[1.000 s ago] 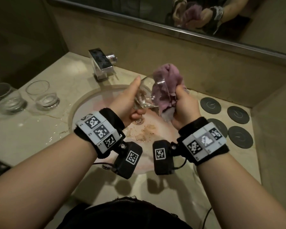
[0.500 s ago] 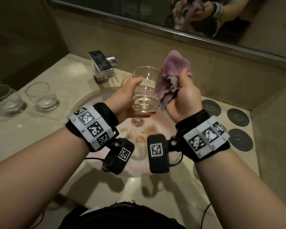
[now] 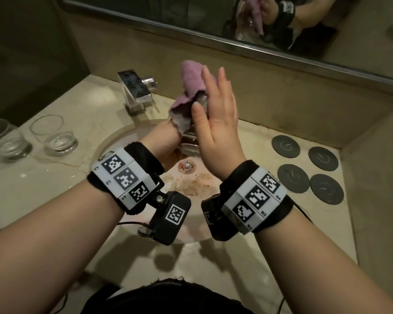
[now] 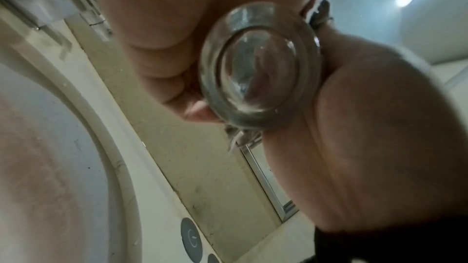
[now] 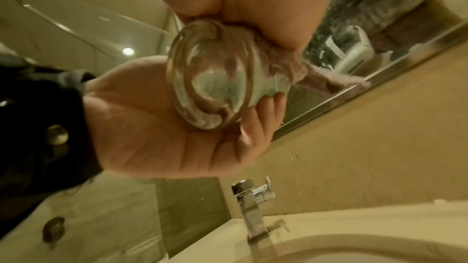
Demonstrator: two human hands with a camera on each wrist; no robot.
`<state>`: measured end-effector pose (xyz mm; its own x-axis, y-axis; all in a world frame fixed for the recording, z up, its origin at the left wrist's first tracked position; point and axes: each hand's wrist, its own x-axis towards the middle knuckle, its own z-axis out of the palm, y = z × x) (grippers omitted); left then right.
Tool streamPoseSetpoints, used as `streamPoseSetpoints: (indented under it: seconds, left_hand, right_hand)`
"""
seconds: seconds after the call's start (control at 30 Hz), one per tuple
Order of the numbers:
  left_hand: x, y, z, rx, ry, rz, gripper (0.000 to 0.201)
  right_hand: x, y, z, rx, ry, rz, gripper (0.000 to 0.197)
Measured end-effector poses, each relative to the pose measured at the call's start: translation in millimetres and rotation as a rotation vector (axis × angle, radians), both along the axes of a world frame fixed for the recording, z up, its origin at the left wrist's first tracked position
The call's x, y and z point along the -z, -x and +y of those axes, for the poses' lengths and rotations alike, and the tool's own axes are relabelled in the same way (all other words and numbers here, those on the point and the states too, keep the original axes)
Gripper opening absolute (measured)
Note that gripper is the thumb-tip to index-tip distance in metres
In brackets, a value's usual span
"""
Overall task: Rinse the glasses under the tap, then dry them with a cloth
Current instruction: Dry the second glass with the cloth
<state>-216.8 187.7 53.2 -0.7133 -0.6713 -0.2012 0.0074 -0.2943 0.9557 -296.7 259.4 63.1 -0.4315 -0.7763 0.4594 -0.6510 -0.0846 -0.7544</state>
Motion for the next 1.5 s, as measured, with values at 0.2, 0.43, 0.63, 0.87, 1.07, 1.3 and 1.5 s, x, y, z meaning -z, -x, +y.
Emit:
streamPoseSetpoints:
  seconds: [0.2,0.43,0.63,0.87,1.07,1.3,1.5]
  left_hand:
    - [-6,-4,-1,-0.024,0.024,-0.058,0.083]
    - [-8,-5,0,-0.060,-0.039,-0.053,0.082]
    - [-10,-6,-5,-0.073,-0.448,0.177,0.061]
    - [-16,6,10,0.119,-0.463,0.317,0.070]
    - [-17,0,8,0.216,-0.372,0.291,0.061]
    - [-22,0,7,0.024,-0.214,0.102,0.054]
    - [-17,-4,-7,-0.024,-0.552,0.230,0.065]
  right_hand:
    - [2,16,-11,-0.152,0.029,-1.027,0.049]
    - [10,46,5,-0.304,0.237,-1.614,0.048]
    - [8,31,20,-0.168,0.215,-1.151,0.045]
    - [18,-2,17,-0.173,0.003,-0.255,0.049]
    - [-9,17,-5,-0.148,0.011,-1.003,0.048]
    - [0,49,-1,-0.257,0.109,-1.425,0.046]
    - [13,43,17,-0.104,0.171,-1.205,0.056]
